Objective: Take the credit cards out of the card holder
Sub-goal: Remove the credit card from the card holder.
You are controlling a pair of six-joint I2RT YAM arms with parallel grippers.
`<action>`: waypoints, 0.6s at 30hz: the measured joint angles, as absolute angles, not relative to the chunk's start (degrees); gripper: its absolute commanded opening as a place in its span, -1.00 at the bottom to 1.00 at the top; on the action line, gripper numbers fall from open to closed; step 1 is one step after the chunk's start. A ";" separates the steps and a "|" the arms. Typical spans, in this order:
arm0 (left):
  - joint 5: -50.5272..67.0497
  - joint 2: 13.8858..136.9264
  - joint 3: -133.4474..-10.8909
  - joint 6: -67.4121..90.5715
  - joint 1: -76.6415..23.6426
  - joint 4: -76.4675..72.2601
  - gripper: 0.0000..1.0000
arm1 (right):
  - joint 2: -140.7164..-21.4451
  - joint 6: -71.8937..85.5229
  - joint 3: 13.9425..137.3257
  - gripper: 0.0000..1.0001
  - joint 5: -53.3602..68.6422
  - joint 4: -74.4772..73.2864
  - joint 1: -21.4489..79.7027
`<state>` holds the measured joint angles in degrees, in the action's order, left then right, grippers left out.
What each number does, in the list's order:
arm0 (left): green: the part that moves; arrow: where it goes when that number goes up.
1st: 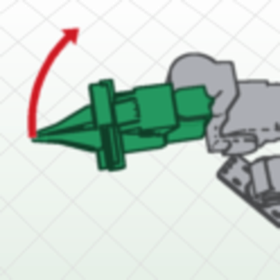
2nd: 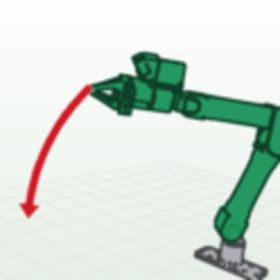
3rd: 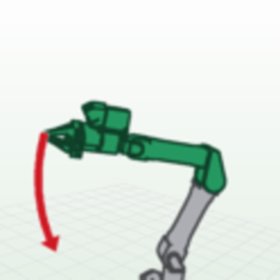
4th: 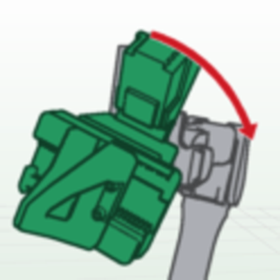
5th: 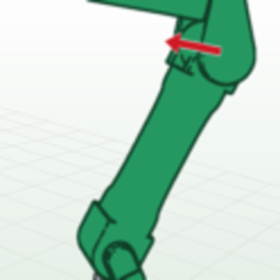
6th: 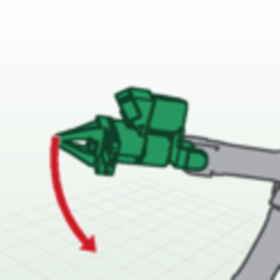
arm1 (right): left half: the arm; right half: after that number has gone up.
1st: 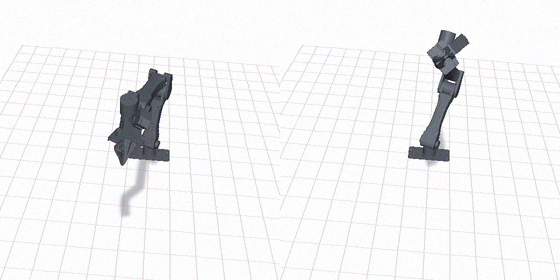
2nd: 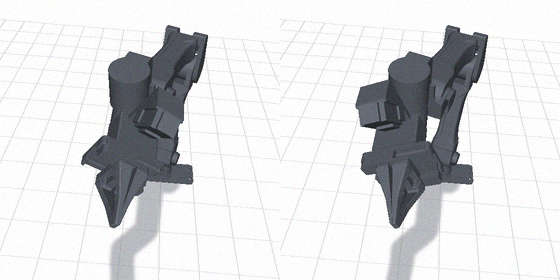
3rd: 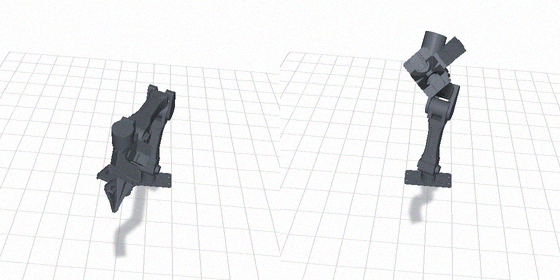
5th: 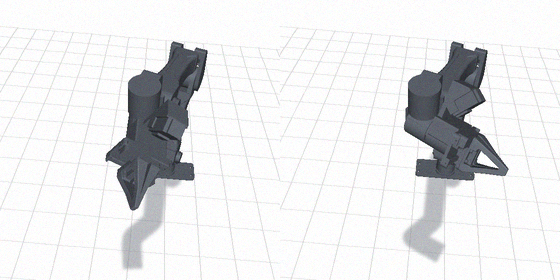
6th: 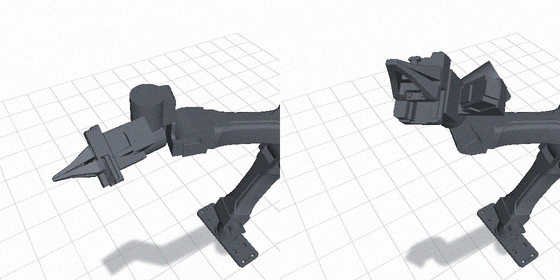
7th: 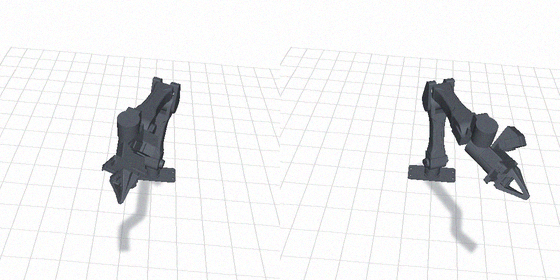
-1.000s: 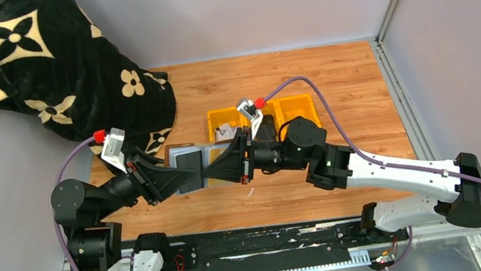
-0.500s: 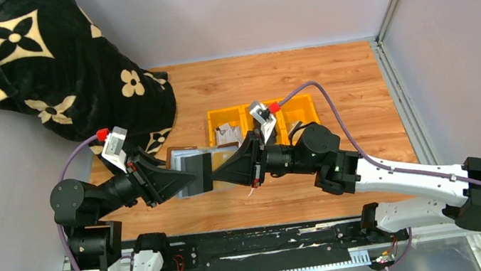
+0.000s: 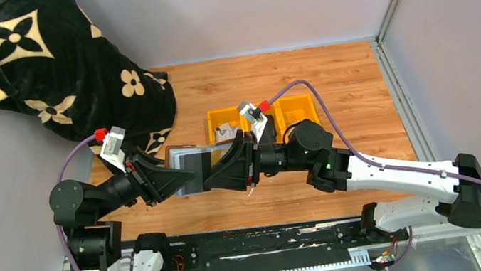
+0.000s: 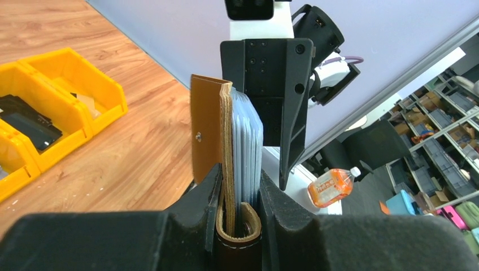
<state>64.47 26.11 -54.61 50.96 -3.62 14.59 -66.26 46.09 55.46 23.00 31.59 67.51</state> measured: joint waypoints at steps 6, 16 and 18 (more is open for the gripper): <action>64.71 25.82 -54.63 51.05 -3.62 13.78 -1.00 | -66.94 47.09 55.88 -0.25 23.62 32.21 67.31; 64.66 25.76 -54.63 52.58 -3.60 11.07 -1.00 | -68.10 51.59 55.13 -1.00 25.21 35.99 65.54; 64.73 25.78 -54.63 52.75 -3.62 11.05 -1.00 | -67.92 52.56 54.39 -1.00 25.50 37.08 65.19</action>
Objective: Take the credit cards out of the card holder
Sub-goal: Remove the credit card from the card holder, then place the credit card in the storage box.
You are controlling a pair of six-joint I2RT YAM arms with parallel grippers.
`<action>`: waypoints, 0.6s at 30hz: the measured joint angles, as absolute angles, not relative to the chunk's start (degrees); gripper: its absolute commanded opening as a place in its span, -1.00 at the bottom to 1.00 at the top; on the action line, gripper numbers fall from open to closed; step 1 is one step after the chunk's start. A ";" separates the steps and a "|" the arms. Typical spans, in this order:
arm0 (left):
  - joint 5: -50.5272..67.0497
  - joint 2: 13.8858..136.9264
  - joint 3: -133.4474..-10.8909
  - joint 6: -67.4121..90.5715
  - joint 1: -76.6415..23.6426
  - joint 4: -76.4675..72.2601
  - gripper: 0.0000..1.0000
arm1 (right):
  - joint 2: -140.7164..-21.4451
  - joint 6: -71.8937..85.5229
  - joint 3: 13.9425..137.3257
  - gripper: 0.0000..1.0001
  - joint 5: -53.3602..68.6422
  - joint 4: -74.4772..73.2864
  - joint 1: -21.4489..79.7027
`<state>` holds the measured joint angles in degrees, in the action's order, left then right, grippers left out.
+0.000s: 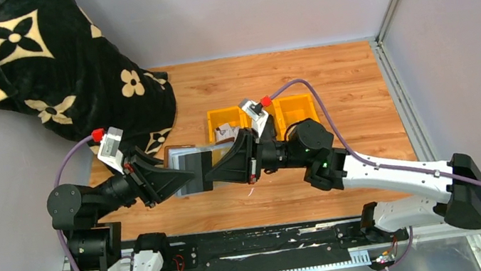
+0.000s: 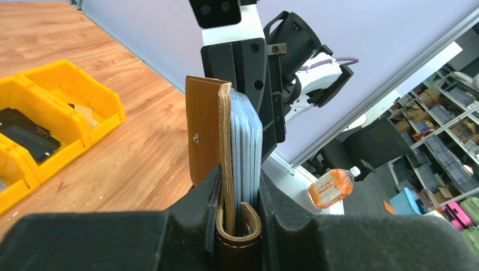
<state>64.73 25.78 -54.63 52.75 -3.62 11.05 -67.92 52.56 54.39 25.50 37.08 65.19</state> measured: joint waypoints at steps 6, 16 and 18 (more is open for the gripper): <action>64.90 26.33 -55.13 51.22 -3.62 12.64 -1.00 | -63.70 55.55 47.90 -1.00 25.71 41.30 62.26; 62.22 27.35 -58.89 38.41 -3.95 24.12 -1.00 | -50.09 53.43 42.48 -1.00 26.41 29.65 50.26; 60.20 27.38 -59.66 34.52 -4.05 27.03 -1.00 | -47.51 51.59 42.54 -1.00 26.09 23.99 46.02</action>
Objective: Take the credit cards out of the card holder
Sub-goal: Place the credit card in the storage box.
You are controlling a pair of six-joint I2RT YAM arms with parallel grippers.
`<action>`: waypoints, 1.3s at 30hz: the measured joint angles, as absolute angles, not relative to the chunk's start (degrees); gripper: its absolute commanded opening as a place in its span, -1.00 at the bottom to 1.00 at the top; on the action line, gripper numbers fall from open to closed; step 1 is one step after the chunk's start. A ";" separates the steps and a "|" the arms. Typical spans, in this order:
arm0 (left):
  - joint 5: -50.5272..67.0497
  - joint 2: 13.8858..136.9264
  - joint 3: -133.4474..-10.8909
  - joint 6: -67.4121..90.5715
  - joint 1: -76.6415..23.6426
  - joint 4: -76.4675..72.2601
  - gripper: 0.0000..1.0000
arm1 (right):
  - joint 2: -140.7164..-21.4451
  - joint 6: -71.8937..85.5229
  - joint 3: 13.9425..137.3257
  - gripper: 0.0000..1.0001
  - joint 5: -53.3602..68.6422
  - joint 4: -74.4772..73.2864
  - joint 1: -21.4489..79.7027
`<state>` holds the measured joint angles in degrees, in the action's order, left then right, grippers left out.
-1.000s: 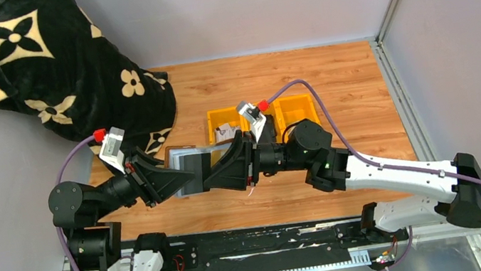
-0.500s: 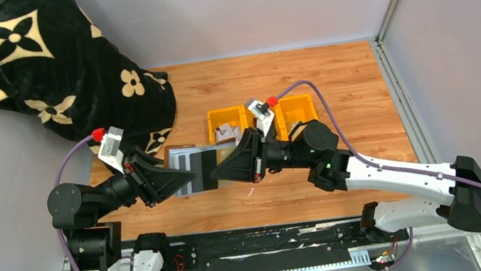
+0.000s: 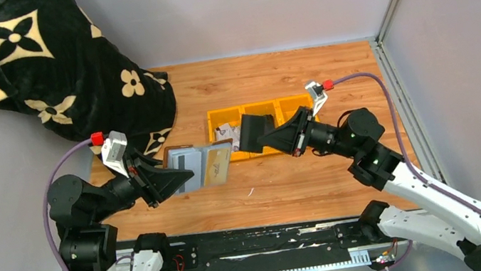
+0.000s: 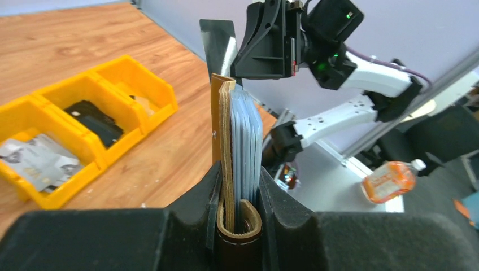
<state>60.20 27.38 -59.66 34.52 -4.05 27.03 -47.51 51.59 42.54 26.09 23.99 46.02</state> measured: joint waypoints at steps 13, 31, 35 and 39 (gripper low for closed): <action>49.25 27.64 -61.63 18.41 -4.27 39.24 -1.00 | -57.06 39.46 45.95 -1.00 22.74 -7.53 28.14; 53.58 25.96 -63.66 16.12 -4.27 40.86 -0.99 | -95.53 29.93 69.04 -1.00 11.16 -17.12 31.20; 54.28 25.96 -63.70 16.27 -4.27 40.86 -1.00 | -99.24 29.91 70.70 -1.00 9.34 -17.76 32.64; 54.94 25.96 -63.83 16.29 -4.27 40.86 -1.00 | -100.90 29.93 71.20 -1.00 7.38 -17.89 33.52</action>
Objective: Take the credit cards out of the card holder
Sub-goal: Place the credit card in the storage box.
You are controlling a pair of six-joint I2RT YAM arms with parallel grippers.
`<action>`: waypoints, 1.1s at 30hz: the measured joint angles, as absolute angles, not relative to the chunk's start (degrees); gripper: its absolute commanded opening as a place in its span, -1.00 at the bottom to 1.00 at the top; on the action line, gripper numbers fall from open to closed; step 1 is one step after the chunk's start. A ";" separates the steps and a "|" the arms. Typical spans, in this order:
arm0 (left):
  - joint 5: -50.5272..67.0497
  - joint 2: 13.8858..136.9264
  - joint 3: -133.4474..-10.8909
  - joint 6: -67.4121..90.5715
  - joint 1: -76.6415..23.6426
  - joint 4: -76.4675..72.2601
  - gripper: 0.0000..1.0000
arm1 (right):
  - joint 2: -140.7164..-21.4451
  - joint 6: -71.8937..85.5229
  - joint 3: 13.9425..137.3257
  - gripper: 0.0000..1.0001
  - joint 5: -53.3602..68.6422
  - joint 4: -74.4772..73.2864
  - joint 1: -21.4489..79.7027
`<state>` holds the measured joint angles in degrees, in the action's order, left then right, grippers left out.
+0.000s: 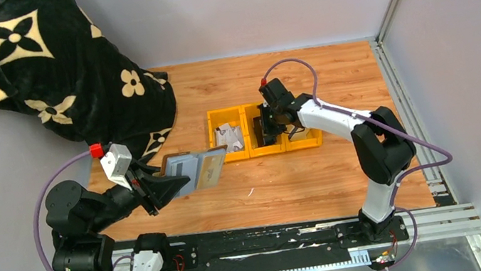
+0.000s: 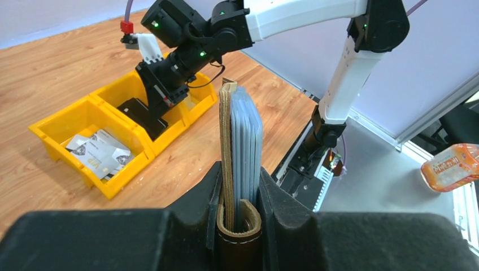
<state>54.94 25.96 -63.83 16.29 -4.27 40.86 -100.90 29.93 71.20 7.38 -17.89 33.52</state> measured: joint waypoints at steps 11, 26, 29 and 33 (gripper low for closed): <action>56.18 25.96 -63.88 16.49 -4.27 40.84 -1.00 | -101.10 32.03 71.29 -0.52 -0.38 -18.70 33.78; 56.45 25.96 -63.86 22.79 -4.27 35.40 -1.00 | -72.84 33.67 67.57 0.44 1.89 -12.05 39.59; 56.36 25.96 -63.40 26.26 -4.27 31.42 -1.00 | -61.21 35.64 58.11 0.46 9.28 0.16 40.18; 55.96 25.98 -61.95 31.11 -4.27 26.44 -1.00 | -51.27 41.45 45.30 0.47 17.82 19.05 40.77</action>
<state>55.96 25.98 -61.95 31.11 -4.27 26.44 -51.27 41.45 45.30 17.82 19.05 40.77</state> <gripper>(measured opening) 0.238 0.731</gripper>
